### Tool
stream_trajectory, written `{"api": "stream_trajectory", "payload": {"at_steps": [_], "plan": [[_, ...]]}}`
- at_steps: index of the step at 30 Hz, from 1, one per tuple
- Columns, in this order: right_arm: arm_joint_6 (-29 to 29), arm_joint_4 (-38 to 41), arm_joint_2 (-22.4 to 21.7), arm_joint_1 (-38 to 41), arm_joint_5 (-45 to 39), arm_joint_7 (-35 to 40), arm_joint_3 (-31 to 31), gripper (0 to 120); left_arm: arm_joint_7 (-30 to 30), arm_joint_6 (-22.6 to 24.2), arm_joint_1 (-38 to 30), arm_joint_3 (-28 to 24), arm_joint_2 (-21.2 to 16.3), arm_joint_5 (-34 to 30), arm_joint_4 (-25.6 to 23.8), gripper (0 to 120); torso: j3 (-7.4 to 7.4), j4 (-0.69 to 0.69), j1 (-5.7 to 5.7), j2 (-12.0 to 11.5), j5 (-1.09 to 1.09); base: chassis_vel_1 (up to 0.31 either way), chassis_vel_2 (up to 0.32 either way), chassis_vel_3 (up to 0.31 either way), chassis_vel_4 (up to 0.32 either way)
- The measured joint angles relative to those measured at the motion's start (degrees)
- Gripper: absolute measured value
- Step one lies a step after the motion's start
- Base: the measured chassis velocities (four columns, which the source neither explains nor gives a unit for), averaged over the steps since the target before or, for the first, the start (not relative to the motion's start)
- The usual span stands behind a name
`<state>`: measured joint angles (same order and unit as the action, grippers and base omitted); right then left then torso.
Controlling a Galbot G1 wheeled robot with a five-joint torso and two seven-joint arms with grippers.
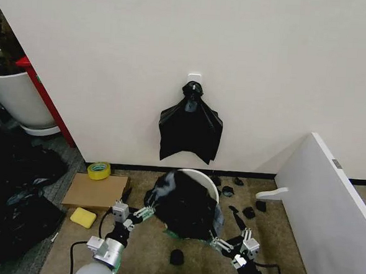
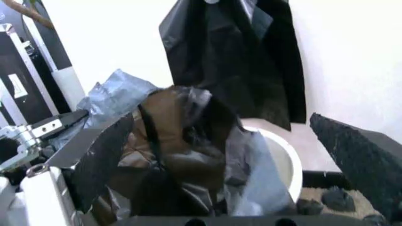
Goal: Place the garbage bag over the trash bin.
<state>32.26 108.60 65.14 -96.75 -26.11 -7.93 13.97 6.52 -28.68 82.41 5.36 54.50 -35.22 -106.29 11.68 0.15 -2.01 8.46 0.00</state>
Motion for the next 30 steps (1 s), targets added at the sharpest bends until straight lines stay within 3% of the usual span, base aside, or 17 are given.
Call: {"api": "stream_trajectory", "payload": {"at_steps": [7,12,15,17,20,21,25,27,30], "plan": [[-1.7,2.7,-0.2,-0.1,3.1,2.7,-0.5,100,-7.7,-3.5,0.0,0.4,-1.6,-4.4,1.6,100,0.00,0.00,0.00,0.0,-0.01,0.000,0.000,0.000,0.000],[-2.6,4.8,-0.5,-0.5,4.8,4.2,-0.6,100,-23.4,-8.8,-1.1,2.0,-2.4,-9.9,7.2,100,0.00,0.00,0.00,0.0,0.00,0.000,0.000,0.000,0.000],[-4.5,6.3,-1.0,-0.3,5.1,4.6,-1.0,100,-26.2,-11.4,-2.0,2.9,-2.3,-8.2,10.6,100,0.00,0.00,0.00,0.0,0.01,0.000,0.000,0.000,0.000],[-9.7,9.0,-1.8,0.2,6.7,6.2,-2.1,100,-26.3,-12.7,-2.8,3.5,-2.4,-5.8,12.9,100,0.00,0.00,0.00,0.0,0.00,0.000,0.000,0.000,0.000],[-22.9,16.0,-3.9,3.2,0.1,9.9,-5.4,100,-26.2,-13.3,-3.0,3.3,-2.3,-3.5,13.6,100,0.00,-0.01,0.00,0.0,0.01,0.000,0.000,0.000,0.000],[-22.9,16.0,-3.9,3.2,0.1,9.9,-5.4,100,-26.2,-13.3,-3.0,3.3,-2.3,-3.5,13.6,100,0.00,-0.01,0.00,0.0,0.01,0.000,0.000,0.000,0.000],[-35.7,20.8,-5.3,8.3,-9.1,12.2,-8.6,100,-26.0,-13.1,-4.4,1.3,-2.6,-2.1,14.0,100,0.00,-0.02,0.00,0.0,0.01,0.000,0.000,0.000,0.000],[-38.7,20.6,-5.7,10.4,-10.6,12.0,-9.0,100,-26.1,-12.7,-5.1,0.7,-3.0,-1.9,14.1,100,0.00,0.03,0.00,0.0,0.01,0.000,0.000,0.000,0.000],[-40.2,18.3,-6.2,13.8,-10.9,11.2,-10.4,100,-26.1,-12.2,-5.1,0.5,-3.4,-1.9,13.8,100,0.00,-0.01,0.00,0.0,-0.01,0.000,0.000,0.000,0.000]]}}
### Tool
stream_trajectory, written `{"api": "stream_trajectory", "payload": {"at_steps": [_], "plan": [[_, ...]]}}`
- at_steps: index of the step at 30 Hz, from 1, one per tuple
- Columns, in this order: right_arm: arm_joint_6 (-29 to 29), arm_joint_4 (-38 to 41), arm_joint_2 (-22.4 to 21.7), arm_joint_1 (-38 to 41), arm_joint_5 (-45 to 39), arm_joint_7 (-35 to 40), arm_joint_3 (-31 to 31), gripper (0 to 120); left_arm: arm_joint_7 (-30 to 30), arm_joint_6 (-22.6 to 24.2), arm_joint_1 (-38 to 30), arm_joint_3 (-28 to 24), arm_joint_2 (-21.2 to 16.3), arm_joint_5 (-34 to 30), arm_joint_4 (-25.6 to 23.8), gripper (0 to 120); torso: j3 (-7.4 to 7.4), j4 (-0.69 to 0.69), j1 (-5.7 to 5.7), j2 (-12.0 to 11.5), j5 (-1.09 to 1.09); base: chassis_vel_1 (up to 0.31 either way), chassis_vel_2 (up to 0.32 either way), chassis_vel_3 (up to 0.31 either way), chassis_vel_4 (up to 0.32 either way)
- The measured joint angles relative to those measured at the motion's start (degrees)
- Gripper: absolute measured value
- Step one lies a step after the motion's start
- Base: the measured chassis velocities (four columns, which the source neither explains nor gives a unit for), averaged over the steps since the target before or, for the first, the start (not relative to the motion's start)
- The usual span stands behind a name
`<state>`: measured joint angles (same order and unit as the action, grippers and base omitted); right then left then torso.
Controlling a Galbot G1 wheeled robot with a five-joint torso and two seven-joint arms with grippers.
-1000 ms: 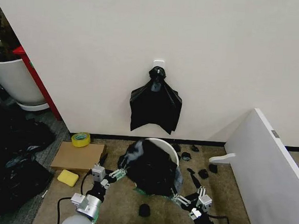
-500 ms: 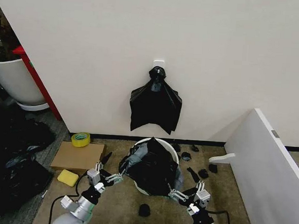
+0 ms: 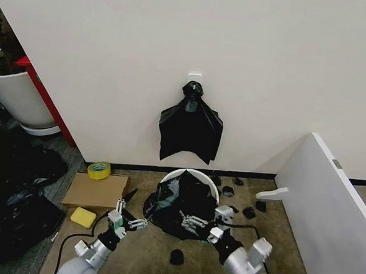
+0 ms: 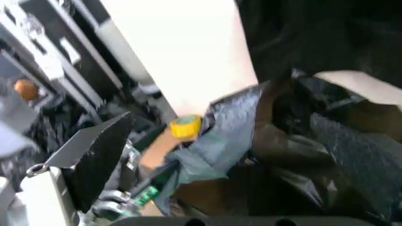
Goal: Place the garbage bag over the trash bin.
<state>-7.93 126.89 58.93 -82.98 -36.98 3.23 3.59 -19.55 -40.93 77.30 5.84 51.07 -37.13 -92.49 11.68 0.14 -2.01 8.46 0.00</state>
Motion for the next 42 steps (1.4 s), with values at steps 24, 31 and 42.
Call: {"api": "stream_trajectory", "payload": {"at_steps": [24,31,42], "plan": [[-4.1,-8.8,5.1,7.8,-1.4,1.6,-8.4,29,0.1,1.3,0.8,-0.3,-0.1,0.5,-0.5,100,0.00,0.01,0.00,0.0,0.01,0.000,0.000,0.000,0.000],[-4.1,-8.8,5.1,8.4,-2.1,2.2,-9.3,3,0.1,1.2,0.7,-0.2,-0.1,0.6,-0.5,100,-0.01,0.01,0.00,0.0,0.01,0.000,0.000,0.000,0.000],[-3.6,-11.5,9.9,15.1,-3.1,8.7,-14.2,0,-0.4,-0.1,2.3,0.9,-1.3,2.5,-2.3,100,-0.01,0.01,0.00,0.0,0.00,0.000,0.000,0.000,0.000]]}}
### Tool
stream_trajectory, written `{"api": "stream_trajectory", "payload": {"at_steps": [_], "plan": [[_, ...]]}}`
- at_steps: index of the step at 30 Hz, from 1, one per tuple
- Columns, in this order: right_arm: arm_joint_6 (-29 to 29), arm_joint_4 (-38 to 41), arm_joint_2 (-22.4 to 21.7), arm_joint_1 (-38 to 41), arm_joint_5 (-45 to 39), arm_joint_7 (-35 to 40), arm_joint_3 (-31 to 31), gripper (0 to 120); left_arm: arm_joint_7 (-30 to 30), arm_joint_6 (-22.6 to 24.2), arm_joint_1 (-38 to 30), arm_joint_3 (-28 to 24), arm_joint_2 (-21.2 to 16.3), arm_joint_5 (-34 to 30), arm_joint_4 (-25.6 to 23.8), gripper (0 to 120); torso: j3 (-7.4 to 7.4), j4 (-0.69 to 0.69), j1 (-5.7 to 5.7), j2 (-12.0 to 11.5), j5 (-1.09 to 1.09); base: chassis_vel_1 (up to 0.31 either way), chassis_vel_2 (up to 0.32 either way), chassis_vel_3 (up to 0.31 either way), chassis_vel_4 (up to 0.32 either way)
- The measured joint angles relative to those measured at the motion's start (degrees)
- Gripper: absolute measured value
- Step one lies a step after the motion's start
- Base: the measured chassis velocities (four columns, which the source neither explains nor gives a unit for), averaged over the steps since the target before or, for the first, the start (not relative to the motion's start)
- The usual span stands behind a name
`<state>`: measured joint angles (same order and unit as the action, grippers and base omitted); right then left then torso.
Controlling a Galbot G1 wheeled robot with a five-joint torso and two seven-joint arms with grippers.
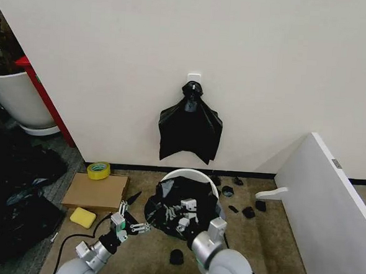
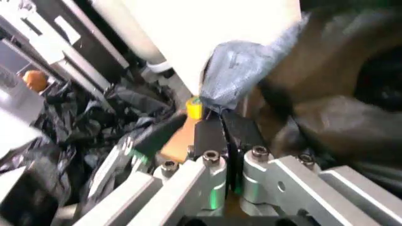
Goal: Place the garbage bag over the trash bin.
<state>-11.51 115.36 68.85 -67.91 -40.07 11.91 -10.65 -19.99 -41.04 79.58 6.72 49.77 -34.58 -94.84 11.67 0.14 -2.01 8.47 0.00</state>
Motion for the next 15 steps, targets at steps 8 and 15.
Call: {"api": "stream_trajectory", "payload": {"at_steps": [8,15], "plan": [[0.5,-2.6,4.9,3.2,1.8,6.2,-1.9,0,-1.1,-1.4,1.1,0.3,0.1,1.6,-0.3,100,0.00,-0.01,0.00,0.0,0.00,0.000,0.000,0.000,0.000],[-3.0,1.1,1.4,0.2,6.8,3.9,-0.8,18,-1.0,-1.5,0.8,1.3,-0.2,0.6,-0.1,100,0.00,0.01,0.00,0.0,-0.03,0.000,0.000,0.000,0.000]]}}
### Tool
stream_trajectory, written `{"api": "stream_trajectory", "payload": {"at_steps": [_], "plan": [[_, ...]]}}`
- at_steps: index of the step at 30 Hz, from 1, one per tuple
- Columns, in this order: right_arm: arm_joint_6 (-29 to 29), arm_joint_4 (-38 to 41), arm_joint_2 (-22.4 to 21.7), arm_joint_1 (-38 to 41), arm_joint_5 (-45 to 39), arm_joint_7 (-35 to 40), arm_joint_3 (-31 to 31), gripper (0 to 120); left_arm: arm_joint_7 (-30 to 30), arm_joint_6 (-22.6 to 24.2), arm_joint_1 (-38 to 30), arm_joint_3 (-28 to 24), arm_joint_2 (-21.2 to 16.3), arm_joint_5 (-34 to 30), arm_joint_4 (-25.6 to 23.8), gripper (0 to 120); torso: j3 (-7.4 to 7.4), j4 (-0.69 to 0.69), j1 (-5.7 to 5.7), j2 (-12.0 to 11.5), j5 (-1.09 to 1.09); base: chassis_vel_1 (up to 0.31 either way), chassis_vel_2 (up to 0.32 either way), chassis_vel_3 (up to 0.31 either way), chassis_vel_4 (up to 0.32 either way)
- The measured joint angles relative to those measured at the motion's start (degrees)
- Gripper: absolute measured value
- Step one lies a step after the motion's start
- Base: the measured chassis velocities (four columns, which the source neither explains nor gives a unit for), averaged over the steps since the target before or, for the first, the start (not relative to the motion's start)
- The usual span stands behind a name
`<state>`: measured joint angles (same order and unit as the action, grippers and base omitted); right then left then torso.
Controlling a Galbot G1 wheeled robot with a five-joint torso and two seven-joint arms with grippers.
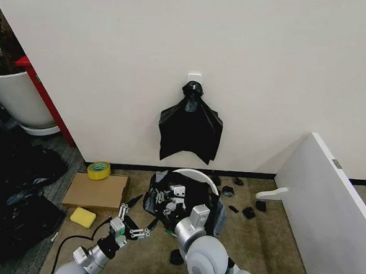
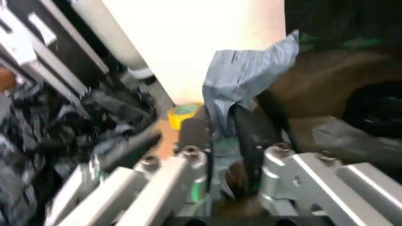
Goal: Place the garbage bag over the trash bin.
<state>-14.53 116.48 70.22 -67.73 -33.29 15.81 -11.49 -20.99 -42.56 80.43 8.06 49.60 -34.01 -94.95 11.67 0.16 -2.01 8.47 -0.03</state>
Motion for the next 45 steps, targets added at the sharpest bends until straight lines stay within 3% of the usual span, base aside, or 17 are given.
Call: {"api": "stream_trajectory", "payload": {"at_steps": [4,8,11,13,18,22,28,32,34,37,40,45], "plan": [[-3.5,2.8,-2.6,-1.9,3.7,-2.2,1.0,27,0.6,0.1,0.2,0.5,-0.2,-0.1,0.4,100,0.00,-0.01,0.00,0.0,0.04,0.000,0.000,0.000,0.000],[-6.3,6.9,-4.6,-4.4,4.5,-3.5,2.6,46,1.9,0.4,0.2,2.0,-0.4,-0.1,2.2,100,0.00,-0.01,0.00,0.0,0.02,0.000,0.000,0.000,0.000],[-6.3,8.6,-5.6,-5.9,4.5,-3.7,4.1,57,2.7,0.5,0.2,2.9,-0.4,-0.6,2.8,100,0.00,-0.01,0.00,0.0,0.02,0.000,0.000,0.000,0.000],[-6.3,9.0,-5.7,-6.1,4.4,-3.7,4.4,59,2.7,0.5,0.3,3.1,-0.4,-0.6,2.8,100,0.00,-0.01,0.00,0.0,0.02,0.000,0.000,0.000,0.000],[-4.7,13.2,-7.7,-9.4,5.4,-4.1,8.8,83,2.0,0.1,2.6,4.3,-0.4,-1.1,-0.2,100,0.00,-0.02,0.00,0.0,0.02,0.000,0.000,0.000,0.000],[-3.2,15.1,-9.1,-11.8,6.8,-4.3,10.7,94,1.1,-0.4,4.4,5.7,-0.2,-1.2,-1.9,100,0.00,0.00,0.00,0.0,0.03,0.000,0.000,0.000,0.000],[-0.1,18.5,-11.6,-14.6,9.6,-4.4,14.6,100,-2.9,-3.1,11.3,11.7,-0.3,-3.4,-3.9,100,0.00,-0.01,0.00,0.0,0.02,0.000,0.000,0.000,0.000],[-0.7,19.6,-13.6,-12.6,6.0,-3.8,18.3,100,-2.3,-4.1,15.0,15.5,0.8,-3.3,-6.3,100,0.00,-0.02,0.00,0.0,0.01,0.000,0.000,0.000,0.000],[-2.4,19.6,-15.4,-10.7,2.7,-3.6,20.6,100,2.0,-4.0,16.3,16.7,1.9,-1.1,-8.2,100,0.00,-0.02,0.00,0.0,0.01,0.000,0.000,0.000,0.000],[-5.3,17.4,-20.5,-5.9,-3.2,-4.6,23.8,100,14.2,-2.3,18.1,18.2,5.5,5.9,-12.9,100,0.00,0.00,0.00,0.0,0.01,0.000,0.000,0.000,0.000],[-7.6,12.6,-25.9,0.8,-8.7,-6.4,23.9,100,21.7,1.6,20.7,20.0,8.8,11.8,-17.2,100,0.00,-0.01,0.00,0.0,0.02,0.000,0.000,0.000,0.000],[-12.6,2.3,-31.4,12.6,-16.7,-11.7,19.8,100,27.6,6.4,24.8,22.2,13.1,17.4,-22.5,100,0.01,-0.02,0.00,0.0,-0.01,0.000,0.000,0.000,0.000]]}}
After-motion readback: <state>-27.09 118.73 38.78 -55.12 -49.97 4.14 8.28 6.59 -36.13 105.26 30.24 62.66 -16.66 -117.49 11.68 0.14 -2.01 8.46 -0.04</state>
